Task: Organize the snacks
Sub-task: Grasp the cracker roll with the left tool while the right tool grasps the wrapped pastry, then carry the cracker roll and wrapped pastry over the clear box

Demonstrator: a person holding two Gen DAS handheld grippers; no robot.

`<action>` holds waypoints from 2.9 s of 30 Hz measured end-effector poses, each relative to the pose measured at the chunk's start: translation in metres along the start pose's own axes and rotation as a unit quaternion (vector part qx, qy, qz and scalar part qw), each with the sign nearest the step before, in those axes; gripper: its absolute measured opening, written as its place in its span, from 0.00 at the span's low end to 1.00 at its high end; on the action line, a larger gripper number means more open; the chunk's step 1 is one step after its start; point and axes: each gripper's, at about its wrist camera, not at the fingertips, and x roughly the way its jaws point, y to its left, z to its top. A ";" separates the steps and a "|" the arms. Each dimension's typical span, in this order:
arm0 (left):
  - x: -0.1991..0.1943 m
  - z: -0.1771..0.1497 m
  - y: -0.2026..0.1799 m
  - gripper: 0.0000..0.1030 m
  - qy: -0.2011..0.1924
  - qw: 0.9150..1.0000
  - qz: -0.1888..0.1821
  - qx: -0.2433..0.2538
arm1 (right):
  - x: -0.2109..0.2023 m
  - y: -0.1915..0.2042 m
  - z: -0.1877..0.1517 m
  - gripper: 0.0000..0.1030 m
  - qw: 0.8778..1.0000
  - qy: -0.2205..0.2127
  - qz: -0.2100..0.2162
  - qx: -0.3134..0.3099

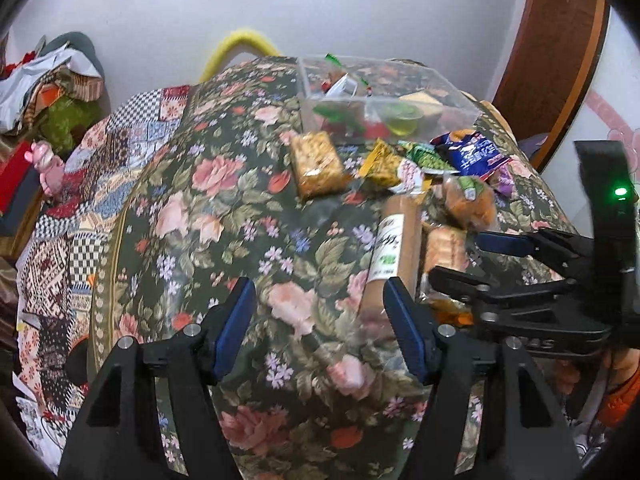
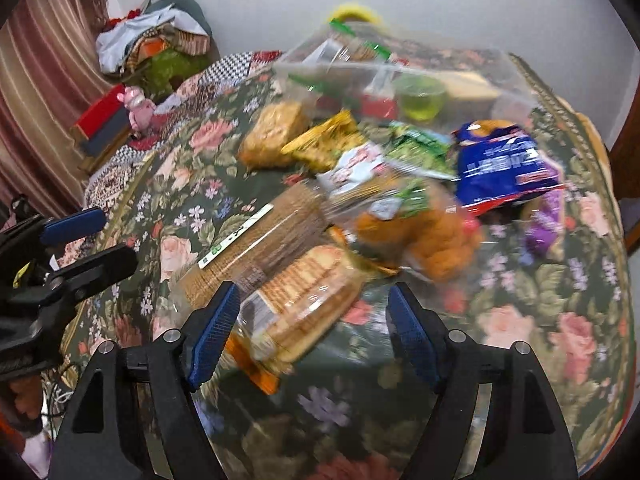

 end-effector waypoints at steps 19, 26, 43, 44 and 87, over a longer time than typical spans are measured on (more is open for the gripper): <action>0.067 0.012 -0.055 0.63 0.033 0.998 -0.046 0.032 | -0.029 -0.064 -0.030 0.63 0.999 0.013 -0.008 0.037; 0.090 0.015 -0.059 0.42 0.047 0.998 -0.037 0.027 | -0.033 -0.075 -0.032 0.63 0.998 0.017 0.018 0.064; 0.077 -0.004 -0.075 0.35 0.043 0.998 -0.035 0.026 | -0.018 -0.057 -0.026 0.32 0.999 -0.003 -0.027 0.021; 0.078 -0.003 -0.075 0.35 0.042 0.998 -0.035 0.025 | -0.020 -0.061 -0.026 0.32 0.999 -0.003 -0.020 0.025; 0.011 0.137 -0.090 0.33 -0.100 0.993 -0.063 0.021 | -0.117 -0.091 0.084 0.31 0.981 -0.192 -0.030 0.020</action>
